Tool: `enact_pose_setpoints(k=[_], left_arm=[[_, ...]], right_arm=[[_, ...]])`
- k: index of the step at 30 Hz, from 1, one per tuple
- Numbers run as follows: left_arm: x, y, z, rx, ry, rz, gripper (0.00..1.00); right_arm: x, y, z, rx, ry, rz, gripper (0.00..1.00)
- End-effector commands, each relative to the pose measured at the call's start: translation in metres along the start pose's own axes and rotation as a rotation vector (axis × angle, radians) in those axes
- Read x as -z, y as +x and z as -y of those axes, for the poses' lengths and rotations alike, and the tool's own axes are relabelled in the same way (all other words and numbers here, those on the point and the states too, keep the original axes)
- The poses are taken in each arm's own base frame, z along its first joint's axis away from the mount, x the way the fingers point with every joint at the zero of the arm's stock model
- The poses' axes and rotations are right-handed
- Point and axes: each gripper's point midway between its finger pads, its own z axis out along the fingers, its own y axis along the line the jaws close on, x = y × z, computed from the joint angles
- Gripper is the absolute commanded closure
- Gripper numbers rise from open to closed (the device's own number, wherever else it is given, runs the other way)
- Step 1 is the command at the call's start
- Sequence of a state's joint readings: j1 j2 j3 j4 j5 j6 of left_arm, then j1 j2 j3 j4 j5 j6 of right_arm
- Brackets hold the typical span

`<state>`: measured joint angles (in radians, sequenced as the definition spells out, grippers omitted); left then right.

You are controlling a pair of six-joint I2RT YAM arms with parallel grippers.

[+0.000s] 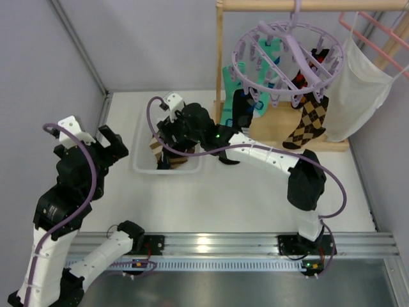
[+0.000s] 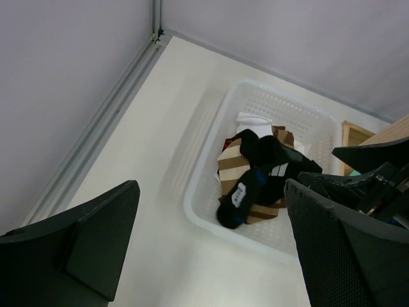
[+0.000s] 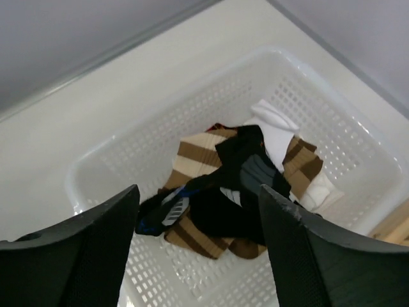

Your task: Remove the socks clipped to the hanger

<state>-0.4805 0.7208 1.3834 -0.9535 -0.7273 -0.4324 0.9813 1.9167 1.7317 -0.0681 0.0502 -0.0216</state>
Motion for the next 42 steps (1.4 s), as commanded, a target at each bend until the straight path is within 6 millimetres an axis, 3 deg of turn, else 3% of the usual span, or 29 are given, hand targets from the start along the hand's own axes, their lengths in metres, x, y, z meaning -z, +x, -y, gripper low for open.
enact_pose_setpoints(k=[1,4,5,6,7,8,9,10,11,12,14,15,17,19,20,21,23,26,30,34,36,40,42], left_arm=[[-0.005,0.023,-0.005,-0.071,-0.011,-0.047,0.02],[-0.008,0.045,-0.005,-0.070,0.007,-0.087,0.02],[-0.008,0.052,-0.002,-0.057,0.020,-0.102,0.02],[-0.008,0.055,-0.001,-0.047,0.036,-0.101,0.02],[-0.008,0.061,0.004,-0.044,0.065,-0.116,0.02],[-0.013,0.077,0.005,-0.063,0.070,-0.146,0.02],[-0.013,0.083,0.006,-0.066,0.086,-0.153,0.02],[-0.016,0.088,0.012,-0.063,0.107,-0.161,0.02],[-0.019,0.100,0.012,-0.071,0.105,-0.183,0.02],[-0.020,0.106,0.013,-0.070,0.115,-0.190,0.02],[-0.022,0.113,0.017,-0.058,0.134,-0.198,0.02],[-0.024,0.123,0.016,-0.064,0.133,-0.214,0.02],[-0.025,0.129,0.020,-0.062,0.160,-0.222,0.02],[-0.024,0.128,0.021,-0.063,0.168,-0.223,0.02],[-0.023,0.128,0.022,-0.061,0.173,-0.223,0.02],[-0.023,0.131,0.023,-0.063,0.177,-0.229,0.02],[-0.023,0.134,0.025,-0.066,0.193,-0.242,0.02],[-0.021,0.135,0.026,-0.061,0.207,-0.245,0.02],[-0.020,0.134,0.025,-0.055,0.208,-0.239,0.02],[-0.017,0.134,0.027,-0.051,0.225,-0.240,0.02],[-0.016,0.134,0.028,-0.047,0.235,-0.235,0.02],[-0.011,0.134,0.032,-0.049,0.269,-0.233,0.02],[-0.011,0.134,0.033,-0.048,0.274,-0.232,0.02]], right_arm=[[0.034,-0.058,0.013,-0.058,0.050,0.109,0.27],[0.074,-0.065,0.025,-0.074,0.115,0.138,0.16],[0.082,-0.043,0.028,-0.078,0.131,0.096,0.15],[0.113,-0.059,0.035,-0.090,0.160,0.142,0.13],[0.128,-0.056,0.039,-0.099,0.181,0.146,0.08],[0.137,-0.025,0.041,-0.107,0.200,0.095,0.07],[0.172,-0.035,0.051,-0.125,0.233,0.138,0.06],[0.186,-0.026,0.055,-0.138,0.248,0.133,0.05],[0.195,0.005,0.057,-0.152,0.260,0.075,0.05],[0.225,-0.001,0.070,-0.169,0.306,0.119,0.05],[0.252,0.041,0.085,-0.197,0.403,0.042,0.05],[0.283,0.038,0.103,-0.229,0.505,0.092,0.04],[0.308,0.071,0.114,-0.260,0.584,0.043,0.04],[0.345,0.073,0.133,-0.292,0.693,0.096,0.02],[0.358,0.086,0.141,-0.314,0.760,0.072,0.01],[0.383,0.087,0.159,-0.331,0.882,0.101,0.00],[0.402,0.089,0.172,-0.325,0.961,0.096,0.01],[0.413,0.076,0.186,-0.294,0.980,0.120,0.01],[0.394,0.060,0.196,-0.202,0.872,0.134,0.01],[0.380,0.058,0.224,-0.134,0.880,0.114,0.00],[0.373,0.068,0.237,-0.110,0.865,0.082,0.01],[0.377,0.053,0.263,-0.005,0.874,0.193,0.01],[0.365,0.057,0.268,0.025,0.805,0.166,0.00]])
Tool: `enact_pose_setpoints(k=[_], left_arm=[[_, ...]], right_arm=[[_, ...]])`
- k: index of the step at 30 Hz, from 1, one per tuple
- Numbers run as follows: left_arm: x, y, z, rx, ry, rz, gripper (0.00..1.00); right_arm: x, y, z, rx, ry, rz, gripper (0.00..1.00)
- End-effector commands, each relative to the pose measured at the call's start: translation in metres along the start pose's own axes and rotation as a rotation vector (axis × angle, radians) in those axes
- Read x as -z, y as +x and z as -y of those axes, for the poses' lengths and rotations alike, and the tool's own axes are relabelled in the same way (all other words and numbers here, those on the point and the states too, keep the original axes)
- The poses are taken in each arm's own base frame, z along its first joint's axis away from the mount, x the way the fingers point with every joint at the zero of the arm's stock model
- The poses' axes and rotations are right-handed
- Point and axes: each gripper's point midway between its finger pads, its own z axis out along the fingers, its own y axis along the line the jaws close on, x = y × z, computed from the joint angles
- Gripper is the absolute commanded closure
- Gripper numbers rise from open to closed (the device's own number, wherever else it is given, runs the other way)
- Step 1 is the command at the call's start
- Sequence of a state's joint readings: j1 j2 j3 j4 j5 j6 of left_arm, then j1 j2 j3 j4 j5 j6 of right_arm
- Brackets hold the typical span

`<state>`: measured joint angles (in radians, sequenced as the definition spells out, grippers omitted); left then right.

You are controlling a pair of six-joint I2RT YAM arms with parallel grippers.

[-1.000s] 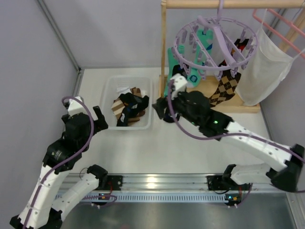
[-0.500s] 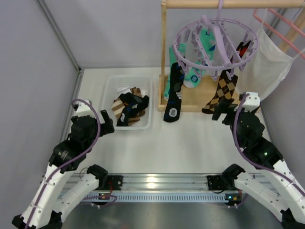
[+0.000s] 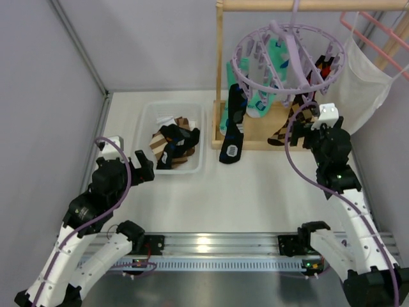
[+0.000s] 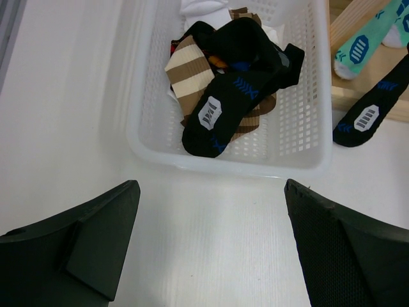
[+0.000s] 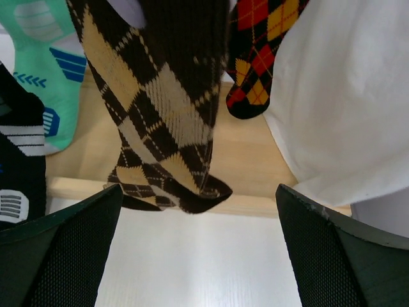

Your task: Remove the socks clipped to the hanger

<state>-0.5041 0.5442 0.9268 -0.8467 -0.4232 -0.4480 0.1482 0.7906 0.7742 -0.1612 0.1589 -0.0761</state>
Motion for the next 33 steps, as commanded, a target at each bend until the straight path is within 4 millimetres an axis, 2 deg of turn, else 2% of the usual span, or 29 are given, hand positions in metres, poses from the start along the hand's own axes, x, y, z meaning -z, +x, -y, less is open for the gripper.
enact_pose_setpoints(k=[1,5,7,8,10,11,12,14,15,19,26,29,31,33], left_arm=[[0.000,-0.008,0.010,0.026,0.043,0.037,0.02],[0.000,-0.008,0.011,0.026,0.049,0.038,0.02],[0.000,-0.008,0.012,0.023,0.056,0.037,0.02],[0.000,-0.008,0.013,0.022,0.058,0.034,0.02],[-0.001,-0.007,0.013,0.021,0.058,0.031,0.02],[-0.001,-0.007,0.013,0.021,0.058,0.032,0.02],[-0.001,-0.007,0.013,0.021,0.058,0.031,0.02],[-0.001,-0.007,0.013,0.021,0.058,0.031,0.02],[-0.001,-0.007,0.014,0.018,0.061,0.030,0.02],[-0.002,-0.006,0.014,0.016,0.058,0.025,0.02],[-0.002,-0.006,0.014,0.015,0.059,0.023,0.02],[-0.002,-0.006,0.014,0.015,0.056,0.023,0.02],[-0.002,-0.006,0.014,0.017,0.057,0.024,0.02],[-0.002,-0.006,0.014,0.016,0.055,0.023,0.02]], right_arm=[[-0.013,-0.047,-0.013,0.103,-0.142,0.191,0.00],[-0.033,-0.027,-0.033,0.188,-0.307,0.152,0.01],[-0.038,-0.022,-0.035,0.160,-0.329,0.162,0.02],[-0.042,-0.026,-0.035,0.142,-0.347,0.191,0.02],[-0.044,-0.021,-0.030,0.102,-0.364,0.195,0.09],[-0.044,-0.021,-0.030,0.101,-0.381,0.207,0.13],[-0.042,-0.023,-0.032,0.105,-0.392,0.222,0.22],[-0.039,-0.021,-0.036,0.096,-0.416,0.228,0.33],[-0.038,-0.023,-0.038,0.095,-0.423,0.242,0.43],[-0.029,-0.017,-0.053,0.055,-0.509,0.253,0.49],[-0.015,-0.007,-0.066,-0.015,-0.569,0.277,0.49],[-0.015,-0.005,-0.064,-0.018,-0.538,0.285,0.55],[-0.016,-0.003,-0.063,-0.052,-0.525,0.272,0.68],[-0.016,-0.001,-0.064,-0.066,-0.531,0.257,0.73]])
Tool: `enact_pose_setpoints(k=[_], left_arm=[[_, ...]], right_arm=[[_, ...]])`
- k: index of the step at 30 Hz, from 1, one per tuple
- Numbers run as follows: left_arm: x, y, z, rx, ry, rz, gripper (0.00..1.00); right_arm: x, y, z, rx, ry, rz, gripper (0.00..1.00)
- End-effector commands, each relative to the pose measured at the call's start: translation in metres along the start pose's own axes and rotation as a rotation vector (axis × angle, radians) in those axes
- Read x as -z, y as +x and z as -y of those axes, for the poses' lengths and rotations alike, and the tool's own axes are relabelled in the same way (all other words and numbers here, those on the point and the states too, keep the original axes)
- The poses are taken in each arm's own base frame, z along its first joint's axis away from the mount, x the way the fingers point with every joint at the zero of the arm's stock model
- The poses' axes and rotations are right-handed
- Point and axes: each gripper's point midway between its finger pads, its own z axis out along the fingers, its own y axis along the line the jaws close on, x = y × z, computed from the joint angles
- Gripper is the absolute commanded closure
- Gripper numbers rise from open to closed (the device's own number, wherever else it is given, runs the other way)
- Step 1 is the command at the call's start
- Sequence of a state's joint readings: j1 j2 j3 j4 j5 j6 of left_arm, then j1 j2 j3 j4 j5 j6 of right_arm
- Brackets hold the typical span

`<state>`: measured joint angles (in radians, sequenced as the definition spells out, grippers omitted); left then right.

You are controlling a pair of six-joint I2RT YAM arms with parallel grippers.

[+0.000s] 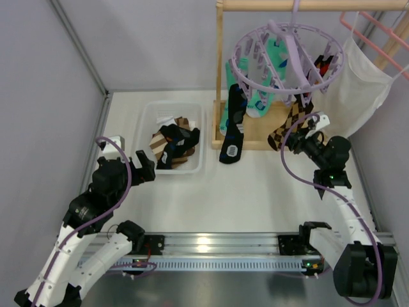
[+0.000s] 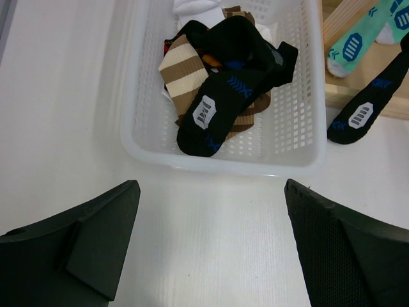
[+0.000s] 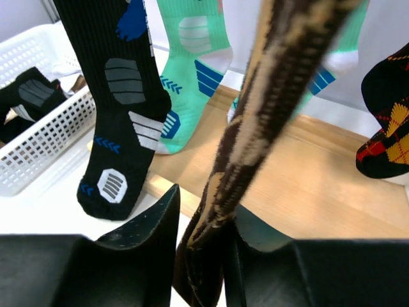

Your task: Remove the socks clipped to the hanger

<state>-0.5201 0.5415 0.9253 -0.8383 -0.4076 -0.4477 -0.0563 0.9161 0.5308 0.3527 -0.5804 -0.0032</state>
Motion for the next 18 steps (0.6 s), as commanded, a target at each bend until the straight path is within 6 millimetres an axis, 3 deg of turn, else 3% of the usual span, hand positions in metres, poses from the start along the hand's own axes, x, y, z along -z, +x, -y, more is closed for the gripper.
enact_pose_setpoints(k=[1,2,5,6,11,12,14,15,17,18], left_arm=[[-0.003,-0.007,0.007,0.020,0.021,0.028,0.02],[-0.003,-0.007,0.007,0.022,0.024,0.030,0.02],[-0.005,-0.008,0.008,0.025,0.017,0.023,0.02],[-0.006,-0.008,0.010,0.025,0.021,0.017,0.02],[-0.007,-0.020,0.042,0.087,0.117,-0.039,0.02],[0.001,-0.041,0.052,0.115,0.152,-0.009,0.02],[0.000,-0.056,0.069,0.119,0.199,-0.020,0.02],[0.010,-0.079,0.080,0.126,0.240,0.015,0.02],[0.006,-0.092,0.105,0.114,0.308,-0.021,0.02],[0.017,-0.117,0.118,0.120,0.352,0.019,0.02]], right_arm=[[0.001,-0.025,-0.004,0.010,-0.010,0.085,0.73],[0.001,-0.027,-0.007,0.013,-0.010,0.091,0.74],[0.002,-0.024,-0.010,0.014,0.026,0.102,0.90],[0.001,-0.024,-0.019,0.004,0.009,0.112,1.00],[0.000,-0.042,-0.037,-0.053,0.084,0.192,1.00],[0.000,-0.042,-0.041,-0.057,0.098,0.200,1.00],[-0.001,-0.045,-0.061,-0.080,0.100,0.216,1.00],[-0.002,-0.045,-0.067,-0.090,0.099,0.215,1.00],[-0.003,-0.042,-0.077,-0.116,0.142,0.206,1.00],[-0.004,-0.042,-0.082,-0.110,0.150,0.207,1.00]])
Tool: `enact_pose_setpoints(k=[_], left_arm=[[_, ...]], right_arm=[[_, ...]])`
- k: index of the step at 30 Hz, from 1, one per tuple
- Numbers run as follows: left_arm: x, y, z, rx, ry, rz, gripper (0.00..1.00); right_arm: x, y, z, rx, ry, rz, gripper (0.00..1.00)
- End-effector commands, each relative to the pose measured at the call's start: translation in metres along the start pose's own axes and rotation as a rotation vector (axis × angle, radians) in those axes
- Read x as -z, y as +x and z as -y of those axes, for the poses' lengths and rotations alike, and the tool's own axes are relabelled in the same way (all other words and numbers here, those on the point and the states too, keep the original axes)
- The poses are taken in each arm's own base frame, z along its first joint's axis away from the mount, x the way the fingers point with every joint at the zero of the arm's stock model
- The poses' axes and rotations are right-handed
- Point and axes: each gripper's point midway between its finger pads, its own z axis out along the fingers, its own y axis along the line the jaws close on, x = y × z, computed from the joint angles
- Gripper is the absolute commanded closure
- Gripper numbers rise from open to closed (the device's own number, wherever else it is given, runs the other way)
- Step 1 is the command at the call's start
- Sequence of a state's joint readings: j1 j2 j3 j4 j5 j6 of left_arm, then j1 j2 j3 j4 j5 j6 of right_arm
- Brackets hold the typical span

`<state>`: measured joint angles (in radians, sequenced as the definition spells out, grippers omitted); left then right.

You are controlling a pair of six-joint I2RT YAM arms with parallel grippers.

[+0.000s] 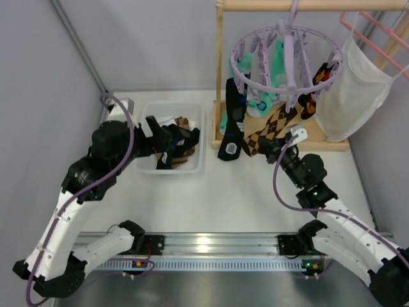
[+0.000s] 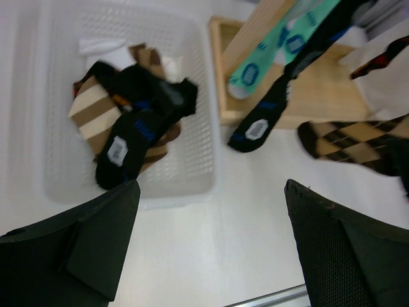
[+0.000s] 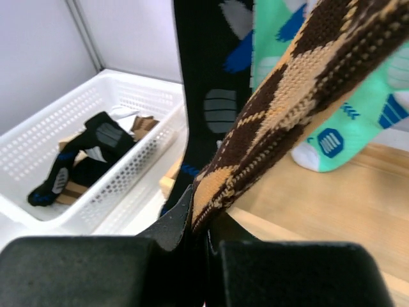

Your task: Remove the socks clipped to the hanger

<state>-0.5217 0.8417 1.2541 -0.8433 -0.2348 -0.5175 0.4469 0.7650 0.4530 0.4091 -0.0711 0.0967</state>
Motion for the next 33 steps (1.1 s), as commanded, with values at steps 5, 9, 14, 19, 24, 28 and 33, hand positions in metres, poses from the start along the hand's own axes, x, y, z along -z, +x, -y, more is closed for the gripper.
enact_pose_setpoints(k=[5,9,14,19,24,28,33], left_arm=[[0.003,-0.093,0.122,-0.069,0.201,0.143,0.02],[0.008,-0.098,0.202,-0.193,0.293,0.177,0.02],[-0.029,-0.097,0.257,-0.299,0.338,0.179,0.02],[-0.056,-0.099,0.283,-0.375,0.331,0.209,0.02],[-0.072,-0.095,0.291,-0.395,0.303,0.218,0.02],[-0.092,-0.084,0.297,-0.435,0.267,0.214,0.02],[-0.114,-0.068,0.297,-0.497,0.220,0.198,0.05]], right_arm=[[-0.010,-0.006,-0.027,-0.013,0.197,0.045,1.00],[-0.019,-0.007,-0.047,-0.041,0.216,0.048,1.00],[-0.026,-0.003,-0.074,-0.032,0.203,0.046,1.00],[-0.030,-0.006,-0.086,-0.042,0.188,0.056,1.00],[-0.034,-0.006,-0.092,-0.018,0.230,0.034,1.00],[-0.035,-0.003,-0.101,-0.005,0.239,0.027,1.00],[-0.036,-0.006,-0.104,-0.010,0.242,0.030,1.00]])
